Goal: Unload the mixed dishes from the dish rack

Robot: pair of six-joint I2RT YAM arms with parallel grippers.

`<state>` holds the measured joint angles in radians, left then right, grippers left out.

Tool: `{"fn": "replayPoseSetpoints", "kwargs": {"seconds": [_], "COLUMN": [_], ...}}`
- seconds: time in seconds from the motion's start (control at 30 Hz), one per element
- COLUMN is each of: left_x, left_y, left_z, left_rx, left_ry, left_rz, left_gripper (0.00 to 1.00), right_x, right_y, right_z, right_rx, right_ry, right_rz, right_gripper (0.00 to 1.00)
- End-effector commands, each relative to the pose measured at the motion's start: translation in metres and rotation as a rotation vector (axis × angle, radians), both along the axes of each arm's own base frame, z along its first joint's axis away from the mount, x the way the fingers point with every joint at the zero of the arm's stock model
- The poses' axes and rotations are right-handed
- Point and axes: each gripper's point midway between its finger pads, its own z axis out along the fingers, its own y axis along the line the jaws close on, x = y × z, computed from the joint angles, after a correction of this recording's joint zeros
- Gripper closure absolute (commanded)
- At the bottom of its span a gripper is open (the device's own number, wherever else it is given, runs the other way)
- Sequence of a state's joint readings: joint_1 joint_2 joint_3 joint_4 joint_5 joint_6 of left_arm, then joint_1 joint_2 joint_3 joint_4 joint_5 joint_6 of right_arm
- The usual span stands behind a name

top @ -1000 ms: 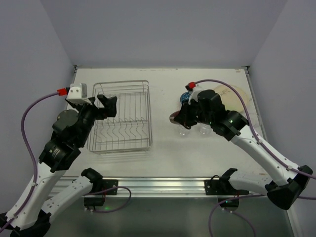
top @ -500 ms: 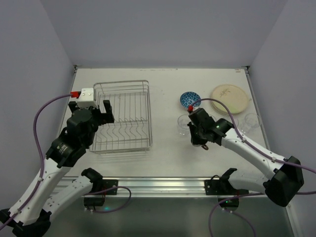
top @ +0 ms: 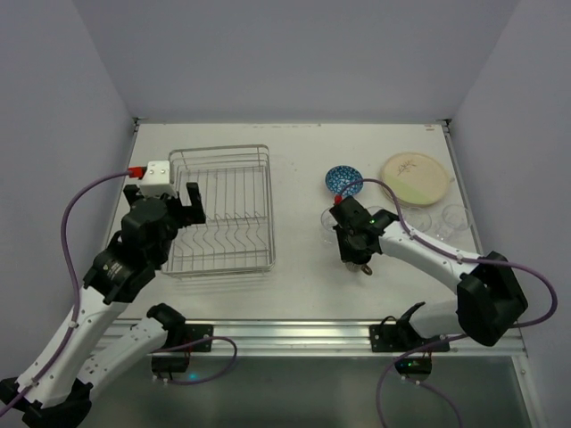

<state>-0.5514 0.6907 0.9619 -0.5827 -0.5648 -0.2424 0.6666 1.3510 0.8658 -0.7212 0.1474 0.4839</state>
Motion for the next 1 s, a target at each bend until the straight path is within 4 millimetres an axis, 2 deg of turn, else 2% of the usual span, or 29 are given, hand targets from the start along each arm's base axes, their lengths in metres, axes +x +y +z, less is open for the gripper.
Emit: {"fn": "replayPoseSetpoints", "kwargs": {"seconds": [0.0, 0.07, 0.13, 0.17, 0.27, 0.43, 0.47, 0.57, 0.63, 0.7, 0.73, 0.83, 0.87, 0.93, 0.97], "left_x": [-0.003, -0.003, -0.002, -0.001, 0.000, 0.003, 0.004, 0.007, 0.008, 0.009, 0.010, 0.013, 0.016, 0.018, 0.018], "left_y": [0.007, 0.007, 0.006, 0.006, 0.005, 0.002, 0.001, -0.001, 0.000, 0.002, 0.005, 0.008, 0.018, 0.022, 0.032], "left_z": [0.003, 0.004, 0.004, 0.003, 0.001, -0.005, -0.012, -0.026, -0.032, -0.037, -0.037, -0.034, -0.034, -0.028, -0.022], "left_rx": [0.016, 0.017, 0.016, 0.018, 0.023, 0.020, 0.023, 0.013, 0.016, 0.012, 0.013, -0.023, -0.037, -0.082, -0.095], "left_ry": [-0.021, -0.022, -0.022, -0.019, -0.014, -0.007, 0.006, 0.025, 0.037, 0.043, 0.038, 0.021, 0.017, 0.000, -0.011], "left_rz": [0.019, 0.018, 0.017, 0.017, 0.018, 0.015, 0.015, 0.022, 0.038, 0.064, 0.083, 0.097, 0.124, 0.112, 0.146], "left_gripper": [0.00, 0.00, 0.00, 0.00, 0.00, 0.00, 0.00, 0.00, 0.00, 0.00, 0.00, 0.00, 0.00, 0.00, 0.00], "right_x": [0.019, 0.019, 0.018, 0.017, 0.017, 0.018, 0.019, 0.022, 0.026, 0.034, 0.040, 0.060, 0.060, 0.062, 0.060], "right_y": [0.002, 0.002, 0.002, 0.001, -0.001, 0.005, 0.006, 0.007, 0.006, 0.001, -0.006, -0.036, -0.043, -0.064, -0.073], "right_z": [0.012, 0.009, 0.009, 0.008, 0.010, 0.026, 0.028, 0.043, 0.056, 0.082, 0.093, 0.131, 0.147, 0.171, 0.182], "right_rx": [-0.006, -0.015, -0.021, -0.025, -0.031, 0.022, 0.032, 0.061, 0.074, 0.104, 0.106, 0.120, 0.144, 0.128, 0.122], "right_ry": [-0.067, -0.053, -0.045, -0.041, -0.044, -0.082, -0.087, -0.130, -0.173, -0.258, -0.296, -0.443, -0.500, -0.591, -0.635], "right_rz": [-0.052, -0.049, -0.049, -0.049, -0.053, -0.039, -0.038, -0.044, -0.054, -0.081, -0.103, -0.198, -0.218, -0.279, -0.297], "right_gripper": [1.00, 1.00, 0.94, 0.80, 0.65, 0.47, 0.41, 0.37, 0.32, 0.24, 0.17, 0.09, 0.07, 0.06, 0.01]}}
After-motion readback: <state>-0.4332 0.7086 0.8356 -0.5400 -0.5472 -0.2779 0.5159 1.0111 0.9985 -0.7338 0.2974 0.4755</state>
